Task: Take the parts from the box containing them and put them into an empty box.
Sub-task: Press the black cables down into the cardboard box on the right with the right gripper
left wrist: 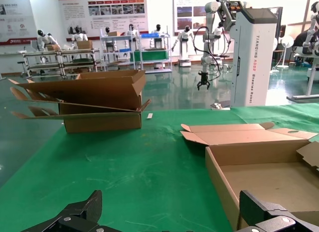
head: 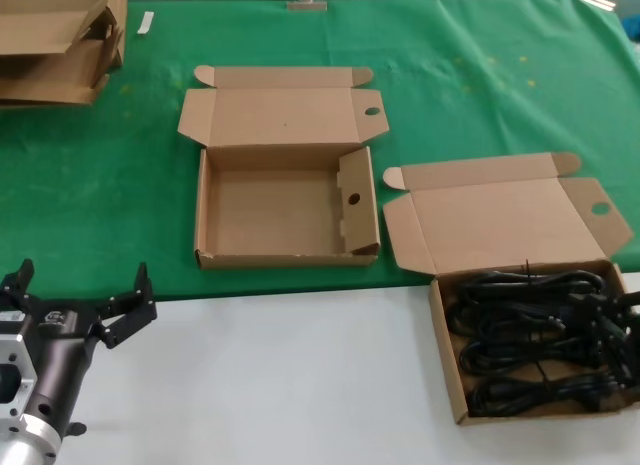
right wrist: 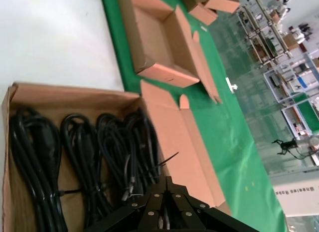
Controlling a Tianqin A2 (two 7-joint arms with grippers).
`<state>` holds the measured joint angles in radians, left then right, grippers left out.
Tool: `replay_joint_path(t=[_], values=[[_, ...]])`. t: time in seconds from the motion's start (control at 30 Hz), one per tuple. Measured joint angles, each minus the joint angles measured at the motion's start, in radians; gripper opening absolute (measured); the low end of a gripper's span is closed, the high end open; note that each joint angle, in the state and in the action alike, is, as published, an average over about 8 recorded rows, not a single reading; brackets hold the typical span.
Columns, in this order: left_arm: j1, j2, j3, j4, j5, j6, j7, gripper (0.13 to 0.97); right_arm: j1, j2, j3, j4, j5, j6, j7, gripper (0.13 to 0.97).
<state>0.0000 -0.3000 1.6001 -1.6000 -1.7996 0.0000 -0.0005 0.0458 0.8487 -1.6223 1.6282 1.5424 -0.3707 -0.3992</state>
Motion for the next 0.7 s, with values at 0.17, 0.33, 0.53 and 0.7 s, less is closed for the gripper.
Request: replay_joint_path(t=[0.17, 0.33, 0.53, 0.7], values=[[0.000, 0.000, 0.000, 0.000, 0.000, 0.000, 0.000, 0.966, 0.058, -0.031, -0.035, -0.078, 0.020, -0.026, -0.080, 0.171], [0.000, 0.000, 0.000, 0.000, 0.000, 0.000, 0.000, 0.966, 0.092, -0.040, -0.071, -0.120, 0.002, -0.037, -0.098, 0.201], [0.000, 0.000, 0.000, 0.000, 0.000, 0.000, 0.000, 0.966, 0.108, -0.034, -0.097, -0.143, -0.021, -0.043, -0.094, 0.272], [0.000, 0.000, 0.000, 0.000, 0.000, 0.000, 0.000, 0.966, 0.130, -0.036, -0.112, -0.164, -0.031, -0.042, -0.102, 0.351]])
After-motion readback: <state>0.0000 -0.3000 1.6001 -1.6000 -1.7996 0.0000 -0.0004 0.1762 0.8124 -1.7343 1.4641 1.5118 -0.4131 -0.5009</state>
